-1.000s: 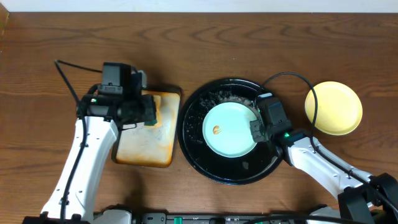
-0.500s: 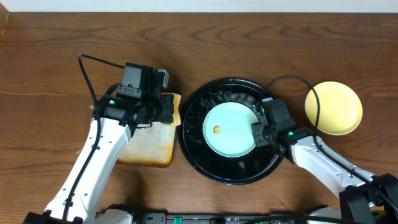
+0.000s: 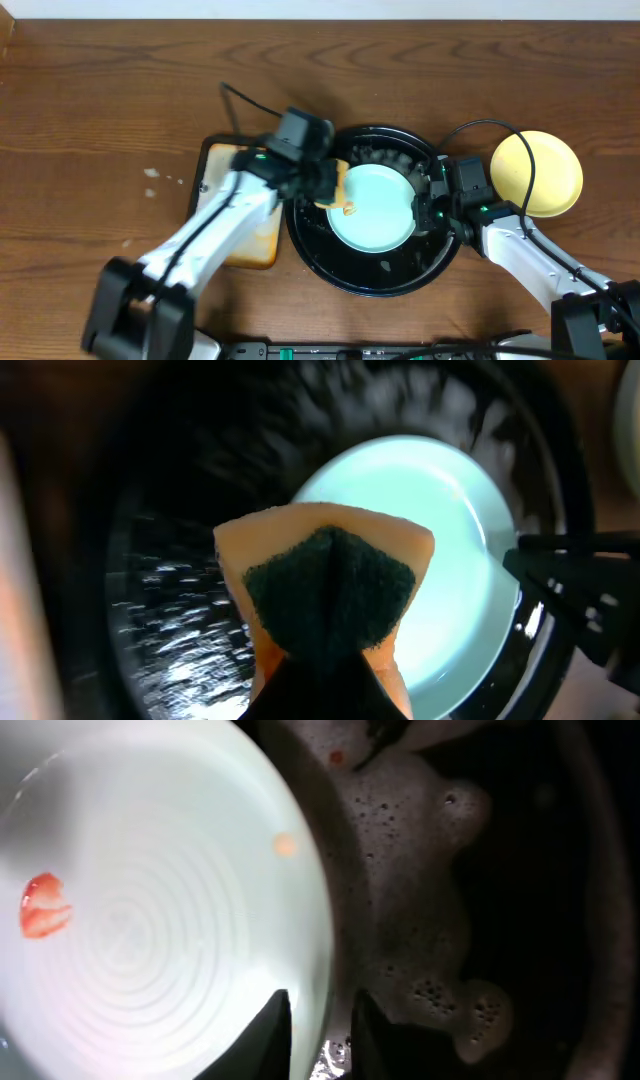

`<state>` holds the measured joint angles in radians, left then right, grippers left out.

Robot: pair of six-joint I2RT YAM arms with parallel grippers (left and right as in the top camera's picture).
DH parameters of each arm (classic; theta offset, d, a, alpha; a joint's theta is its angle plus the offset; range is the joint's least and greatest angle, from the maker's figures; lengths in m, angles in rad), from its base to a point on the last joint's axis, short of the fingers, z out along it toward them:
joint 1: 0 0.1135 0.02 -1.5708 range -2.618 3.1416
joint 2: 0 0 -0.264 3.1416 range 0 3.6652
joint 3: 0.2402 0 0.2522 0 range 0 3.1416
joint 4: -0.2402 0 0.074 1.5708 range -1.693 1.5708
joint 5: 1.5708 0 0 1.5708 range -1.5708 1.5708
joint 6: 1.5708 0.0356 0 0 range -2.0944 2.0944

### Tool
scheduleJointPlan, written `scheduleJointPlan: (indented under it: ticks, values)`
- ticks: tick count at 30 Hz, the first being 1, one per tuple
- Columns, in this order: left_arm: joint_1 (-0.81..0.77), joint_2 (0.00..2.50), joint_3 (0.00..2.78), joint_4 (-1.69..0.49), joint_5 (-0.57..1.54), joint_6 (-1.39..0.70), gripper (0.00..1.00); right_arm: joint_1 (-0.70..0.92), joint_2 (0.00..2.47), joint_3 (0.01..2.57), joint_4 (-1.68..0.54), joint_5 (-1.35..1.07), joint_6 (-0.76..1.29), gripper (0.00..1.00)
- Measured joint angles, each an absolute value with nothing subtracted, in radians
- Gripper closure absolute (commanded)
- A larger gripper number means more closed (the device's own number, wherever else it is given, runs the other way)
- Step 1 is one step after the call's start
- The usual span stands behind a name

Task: Clean dirty plates on tray and stack at the side
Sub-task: 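Wipe the pale-blue plate with the sponge in the left gripper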

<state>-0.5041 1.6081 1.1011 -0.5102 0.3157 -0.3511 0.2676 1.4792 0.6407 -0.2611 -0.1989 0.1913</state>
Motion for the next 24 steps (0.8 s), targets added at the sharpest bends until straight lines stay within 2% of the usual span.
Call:
scheduleJointPlan:
  ticks: [3,8,18,24]
  values:
    - [-0.549,1.656,1.101,-0.477,0.316,-0.381,0.92,0.268,1.496,0.641,-0.252,-0.205,0.194,0.80]
    - [-0.582,1.661,1.101,-0.435,0.316,-0.413,0.92,0.265,1.565,0.653,-0.217,-0.207,0.208,0.90]
    - [-0.639,1.676,1.101,-0.394,0.316,-0.456,0.92,0.265,1.598,0.669,-0.179,-0.213,0.227,0.92]
    - [-0.682,1.816,1.101,-0.354,0.321,-0.506,0.92,0.265,1.598,0.669,-0.178,-0.215,0.228,0.93]
